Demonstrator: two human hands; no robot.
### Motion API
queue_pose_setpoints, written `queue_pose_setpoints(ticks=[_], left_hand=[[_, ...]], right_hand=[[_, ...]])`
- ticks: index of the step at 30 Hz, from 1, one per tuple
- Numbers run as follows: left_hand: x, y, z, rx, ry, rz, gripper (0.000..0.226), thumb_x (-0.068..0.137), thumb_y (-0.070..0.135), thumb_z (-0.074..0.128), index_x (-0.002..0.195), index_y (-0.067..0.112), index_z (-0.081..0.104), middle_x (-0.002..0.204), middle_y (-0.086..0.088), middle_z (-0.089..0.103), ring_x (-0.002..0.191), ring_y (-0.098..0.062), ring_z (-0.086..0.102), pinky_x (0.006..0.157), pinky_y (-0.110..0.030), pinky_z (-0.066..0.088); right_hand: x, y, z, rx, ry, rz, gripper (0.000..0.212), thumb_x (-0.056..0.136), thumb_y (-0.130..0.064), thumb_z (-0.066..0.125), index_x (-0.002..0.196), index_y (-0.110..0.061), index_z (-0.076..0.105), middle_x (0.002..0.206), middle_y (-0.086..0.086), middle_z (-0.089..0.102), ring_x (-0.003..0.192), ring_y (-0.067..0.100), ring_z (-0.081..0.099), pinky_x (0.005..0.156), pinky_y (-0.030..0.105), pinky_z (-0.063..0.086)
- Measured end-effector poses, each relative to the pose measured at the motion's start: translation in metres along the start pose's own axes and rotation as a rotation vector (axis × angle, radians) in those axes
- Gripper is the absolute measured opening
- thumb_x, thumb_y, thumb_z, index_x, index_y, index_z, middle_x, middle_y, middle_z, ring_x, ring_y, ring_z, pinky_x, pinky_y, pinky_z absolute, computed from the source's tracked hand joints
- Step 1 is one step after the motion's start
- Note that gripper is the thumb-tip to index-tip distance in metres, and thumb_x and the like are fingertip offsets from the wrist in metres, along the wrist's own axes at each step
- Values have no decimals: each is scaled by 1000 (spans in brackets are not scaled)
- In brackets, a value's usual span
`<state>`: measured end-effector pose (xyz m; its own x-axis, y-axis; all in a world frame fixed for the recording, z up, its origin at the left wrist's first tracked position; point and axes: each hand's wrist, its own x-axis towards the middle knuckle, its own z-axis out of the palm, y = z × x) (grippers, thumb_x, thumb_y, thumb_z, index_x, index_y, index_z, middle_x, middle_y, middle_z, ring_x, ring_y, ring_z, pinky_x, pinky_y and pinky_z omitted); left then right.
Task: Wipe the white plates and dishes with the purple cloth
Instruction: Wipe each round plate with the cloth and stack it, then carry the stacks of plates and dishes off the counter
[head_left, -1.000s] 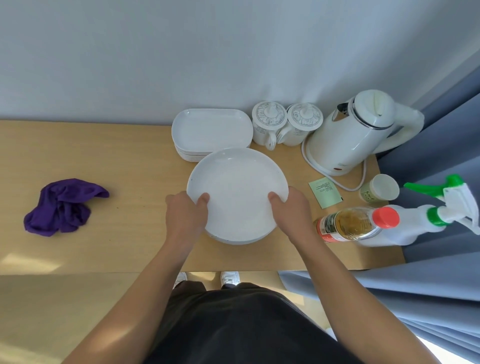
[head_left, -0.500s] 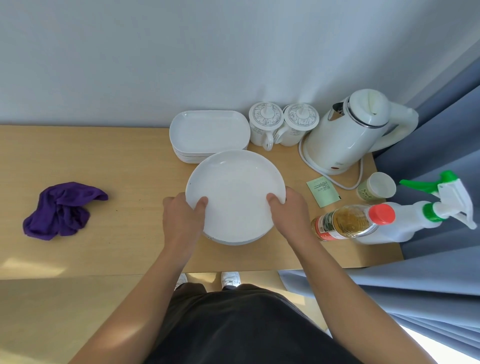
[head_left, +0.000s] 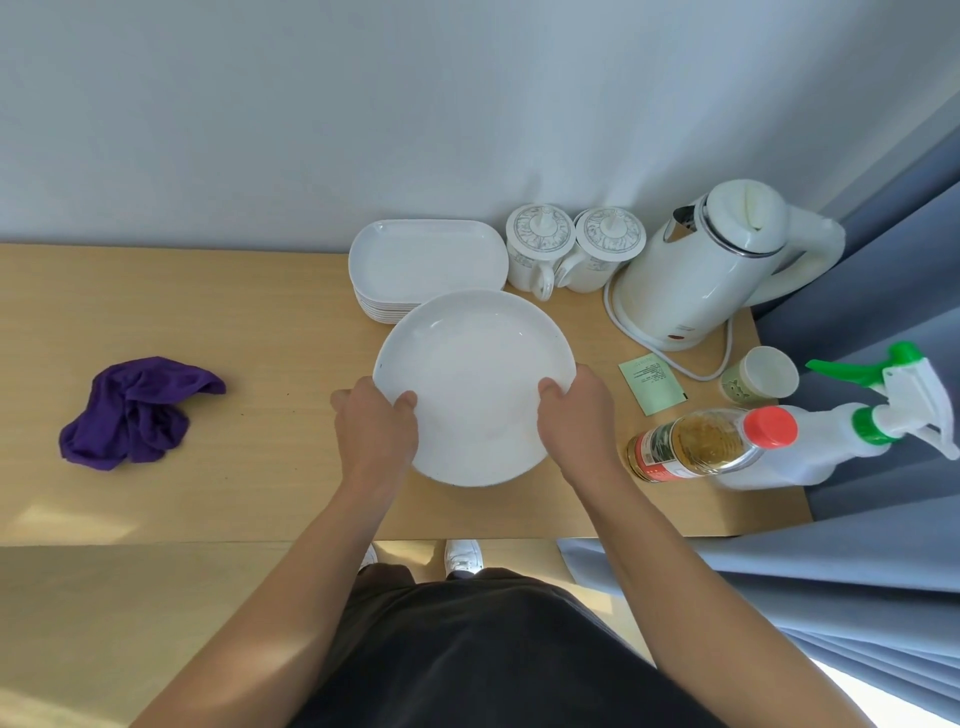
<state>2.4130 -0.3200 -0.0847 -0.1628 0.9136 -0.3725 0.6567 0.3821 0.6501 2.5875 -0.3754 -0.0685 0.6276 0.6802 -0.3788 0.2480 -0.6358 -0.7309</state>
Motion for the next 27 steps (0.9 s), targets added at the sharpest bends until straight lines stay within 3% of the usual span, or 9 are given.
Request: queue_pose_setpoints(ticks=[2, 6, 9, 12, 17, 22, 27], left_hand=[[-2, -1, 0, 1, -3, 4, 33, 96, 25, 60, 119, 1, 55, 123, -14, 46, 88, -29, 53, 73, -38, 45], [-2, -2, -6, -67, -1, 15, 33, 92, 26, 65, 115, 3, 59, 117, -16, 58, 91, -33, 61, 78, -45, 55], [-4, 1, -13, -128, 2, 36, 31, 89, 28, 66, 113, 8, 62, 114, -13, 61, 92, -31, 62, 82, -49, 56], [-4, 5, -24, -212, 13, 76, 20, 91, 21, 66, 106, 7, 63, 103, -8, 66, 89, -27, 63, 77, -45, 57], [-8, 2, -43, -251, 37, 116, 14, 93, 20, 62, 103, 11, 62, 95, -1, 66, 88, -21, 63, 72, -40, 55], [-14, -29, -68, -303, 103, 49, 20, 93, 23, 60, 111, 14, 62, 101, 1, 67, 92, -20, 64, 74, -40, 55], [-23, -73, -118, -474, 255, -46, 12, 89, 15, 68, 101, 14, 65, 93, 5, 67, 86, -11, 64, 67, -29, 50]], right_hand=[[-2, -1, -2, -28, -6, -5, 30, 103, -16, 48, 127, 0, 54, 121, 14, 63, 109, 30, 60, 78, 32, 45], [-9, -4, -5, -57, -1, -46, 31, 104, -16, 47, 129, 2, 50, 123, 14, 61, 111, 29, 58, 77, 29, 41], [-11, -7, -9, -30, 9, -67, 32, 104, -17, 47, 131, 1, 48, 120, 11, 59, 100, 23, 55, 76, 28, 41], [-10, -9, -11, 31, -14, -70, 31, 104, -19, 48, 130, -2, 49, 110, 4, 57, 94, 19, 54, 64, 26, 43], [-14, -15, -3, 114, -52, -106, 28, 101, -21, 52, 125, -7, 53, 113, 4, 63, 92, 16, 58, 64, 25, 43], [-28, -40, 23, 215, -158, -185, 25, 99, -16, 52, 123, -23, 48, 99, -19, 56, 86, -3, 56, 64, 19, 42], [-52, -71, 73, 244, -320, -205, 24, 97, -15, 54, 119, -23, 51, 103, -15, 60, 92, 4, 59, 66, 22, 45]])
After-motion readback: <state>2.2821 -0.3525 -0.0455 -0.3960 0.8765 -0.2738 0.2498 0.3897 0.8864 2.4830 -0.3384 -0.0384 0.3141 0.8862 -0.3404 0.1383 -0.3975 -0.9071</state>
